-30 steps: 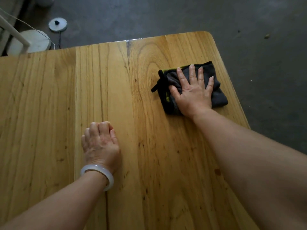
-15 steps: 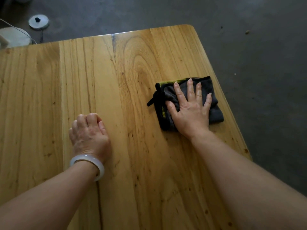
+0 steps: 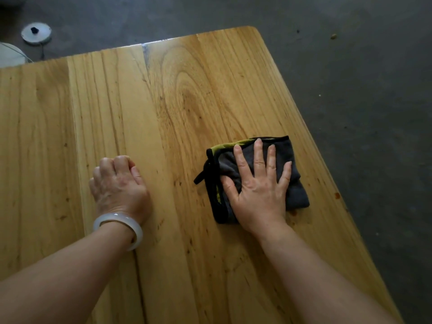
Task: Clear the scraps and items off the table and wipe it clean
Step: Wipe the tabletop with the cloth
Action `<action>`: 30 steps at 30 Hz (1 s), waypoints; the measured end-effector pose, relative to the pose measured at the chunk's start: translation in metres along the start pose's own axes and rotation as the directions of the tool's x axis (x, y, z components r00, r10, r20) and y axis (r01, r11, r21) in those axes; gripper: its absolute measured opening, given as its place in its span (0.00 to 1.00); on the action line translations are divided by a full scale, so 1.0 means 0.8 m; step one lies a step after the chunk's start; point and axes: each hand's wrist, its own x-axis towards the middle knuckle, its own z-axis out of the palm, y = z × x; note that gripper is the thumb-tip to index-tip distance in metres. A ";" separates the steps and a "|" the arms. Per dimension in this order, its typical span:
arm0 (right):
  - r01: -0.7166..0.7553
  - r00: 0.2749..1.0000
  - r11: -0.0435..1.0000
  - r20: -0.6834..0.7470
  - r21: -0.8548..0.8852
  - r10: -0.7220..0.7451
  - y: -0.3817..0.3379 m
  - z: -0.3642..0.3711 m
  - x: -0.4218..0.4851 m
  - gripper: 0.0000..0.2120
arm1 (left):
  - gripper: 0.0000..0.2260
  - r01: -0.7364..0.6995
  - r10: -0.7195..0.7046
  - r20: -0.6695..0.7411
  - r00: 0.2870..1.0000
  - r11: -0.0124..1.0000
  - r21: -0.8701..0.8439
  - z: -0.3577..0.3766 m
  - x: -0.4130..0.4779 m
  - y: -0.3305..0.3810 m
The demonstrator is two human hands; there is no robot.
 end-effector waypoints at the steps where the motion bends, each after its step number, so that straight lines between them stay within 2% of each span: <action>1: 0.005 1.000 1.000 0.000 -0.004 -0.005 0.000 -0.001 0.003 0.34 | 0.05 0.000 0.000 -0.002 1.000 1.000 -0.002 0.000 0.000 0.000; 11: 0.010 0.998 1.000 0.059 -0.029 -0.009 -0.001 -0.022 0.082 0.32 | 0.03 0.003 -0.003 -0.001 1.000 1.000 0.010 0.002 -0.001 0.000; 21: 0.004 0.999 0.998 0.051 -0.062 -0.001 -0.007 -0.036 0.167 0.31 | 0.04 0.008 -0.008 0.008 1.000 1.000 0.019 0.005 0.000 -0.004; 30: 0.036 0.997 0.998 0.066 -0.051 -0.032 -0.002 -0.043 0.169 0.31 | 0.04 -0.004 0.004 -0.005 1.000 1.000 0.004 0.003 -0.002 -0.002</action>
